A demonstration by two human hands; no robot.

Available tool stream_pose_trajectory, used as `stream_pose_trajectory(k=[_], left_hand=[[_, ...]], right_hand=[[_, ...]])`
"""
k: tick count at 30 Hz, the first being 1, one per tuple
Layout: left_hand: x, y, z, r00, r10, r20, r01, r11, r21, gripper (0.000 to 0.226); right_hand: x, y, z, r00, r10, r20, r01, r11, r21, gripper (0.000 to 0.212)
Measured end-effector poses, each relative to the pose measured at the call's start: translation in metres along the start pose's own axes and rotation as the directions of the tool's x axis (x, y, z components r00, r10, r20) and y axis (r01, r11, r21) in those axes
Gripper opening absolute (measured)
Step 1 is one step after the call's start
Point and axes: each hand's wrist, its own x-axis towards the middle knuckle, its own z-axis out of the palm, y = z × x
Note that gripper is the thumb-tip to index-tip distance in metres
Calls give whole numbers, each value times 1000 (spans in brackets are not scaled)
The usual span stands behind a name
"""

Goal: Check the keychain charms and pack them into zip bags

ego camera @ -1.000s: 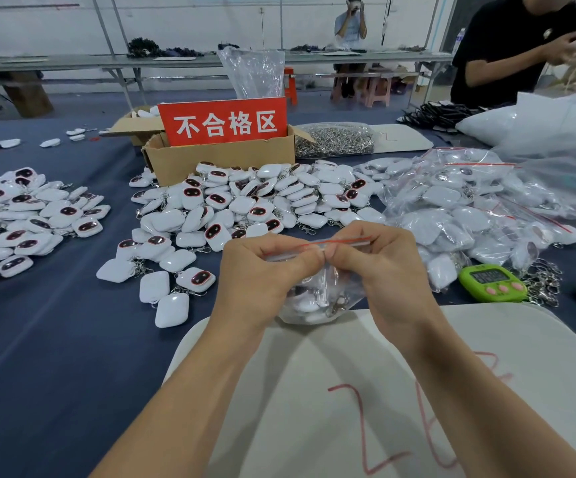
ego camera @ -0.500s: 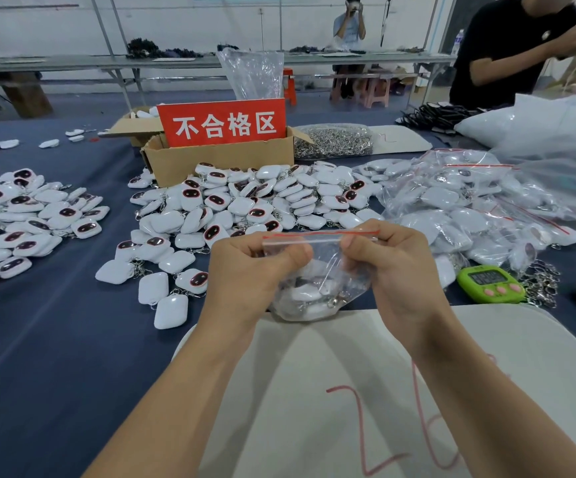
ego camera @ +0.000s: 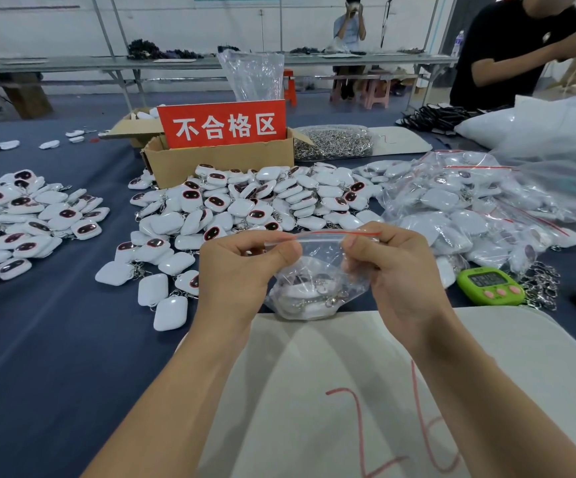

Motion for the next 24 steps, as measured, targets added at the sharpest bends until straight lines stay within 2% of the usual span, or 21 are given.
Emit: stream_pose_trajectory(k=[9, 18, 20, 24], left_hand=[[-1, 3, -1, 999, -47, 5, 47, 998, -30, 12], [-1, 4, 1, 1000, -28, -6, 27, 999, -20, 23], [-2, 3, 1, 1000, -20, 4, 20, 1000, -5, 27], [-2, 3, -3, 998, -43, 47, 43, 999, -8, 13]], right_hand=[[0, 0, -1, 1000, 7, -13, -7, 1000, 9, 15], [0, -1, 1, 1000, 1, 10, -1, 1000, 14, 30], [-1, -2, 1, 1000, -4, 0, 4, 1000, 17, 28], [0, 0, 0, 999, -10, -37, 11, 1000, 22, 19]])
